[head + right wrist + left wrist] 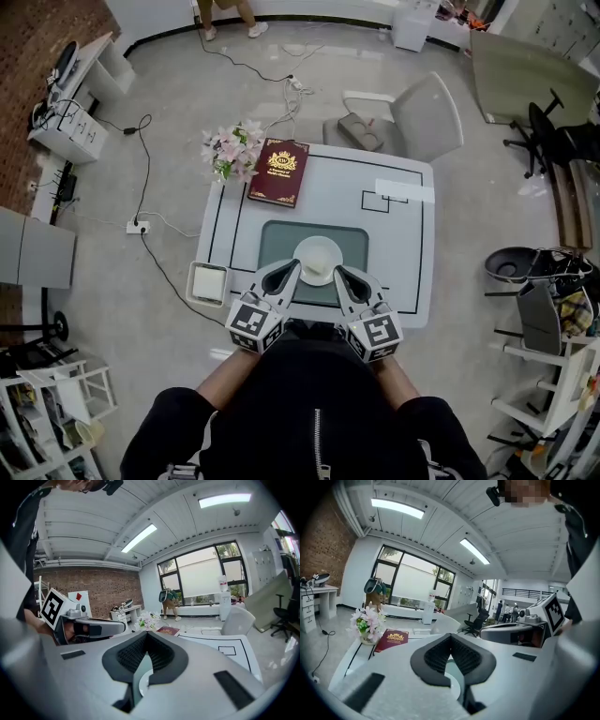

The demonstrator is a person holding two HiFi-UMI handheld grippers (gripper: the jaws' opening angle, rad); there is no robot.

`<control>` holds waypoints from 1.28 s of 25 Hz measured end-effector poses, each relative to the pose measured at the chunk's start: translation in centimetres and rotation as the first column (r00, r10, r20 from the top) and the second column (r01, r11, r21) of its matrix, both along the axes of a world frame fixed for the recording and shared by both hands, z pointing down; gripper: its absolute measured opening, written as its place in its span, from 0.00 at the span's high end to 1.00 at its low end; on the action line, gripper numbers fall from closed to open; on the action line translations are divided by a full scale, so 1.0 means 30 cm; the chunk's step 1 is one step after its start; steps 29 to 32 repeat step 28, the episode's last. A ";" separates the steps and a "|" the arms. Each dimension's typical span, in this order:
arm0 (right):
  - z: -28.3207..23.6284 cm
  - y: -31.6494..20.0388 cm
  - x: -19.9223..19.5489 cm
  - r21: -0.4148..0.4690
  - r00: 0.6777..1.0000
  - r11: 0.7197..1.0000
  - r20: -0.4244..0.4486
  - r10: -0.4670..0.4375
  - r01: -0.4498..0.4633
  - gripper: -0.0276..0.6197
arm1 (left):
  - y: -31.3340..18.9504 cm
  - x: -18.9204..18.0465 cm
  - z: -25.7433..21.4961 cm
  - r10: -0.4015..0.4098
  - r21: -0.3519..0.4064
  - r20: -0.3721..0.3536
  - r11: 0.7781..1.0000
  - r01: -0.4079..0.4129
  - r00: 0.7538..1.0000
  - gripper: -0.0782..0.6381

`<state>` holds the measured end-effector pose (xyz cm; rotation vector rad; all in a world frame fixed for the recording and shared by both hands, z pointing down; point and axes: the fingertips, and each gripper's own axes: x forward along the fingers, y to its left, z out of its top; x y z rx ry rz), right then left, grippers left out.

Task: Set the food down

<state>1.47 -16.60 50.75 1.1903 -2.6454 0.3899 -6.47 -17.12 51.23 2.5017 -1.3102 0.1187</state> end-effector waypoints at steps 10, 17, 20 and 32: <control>0.005 -0.001 -0.013 -0.008 1.000 1.000 -0.009 -0.009 0.009 0.95 | 0.039 0.029 0.024 0.030 -0.013 0.074 0.999 -0.029 0.997 0.88; 0.002 -0.007 -0.009 -0.006 1.000 1.000 -0.012 -0.007 0.007 0.95 | 0.039 0.046 0.026 0.039 0.003 0.070 0.999 -0.039 0.997 0.88; 0.005 -0.013 -0.009 -0.004 1.000 1.000 -0.012 -0.009 0.009 0.95 | 0.033 0.048 0.017 0.054 0.005 0.121 0.998 -0.055 0.991 0.88; -0.003 -0.019 -0.019 0.001 1.000 1.000 -0.014 -0.015 0.015 0.95 | 0.023 0.058 -0.010 0.058 0.017 0.143 0.998 -0.061 0.988 0.88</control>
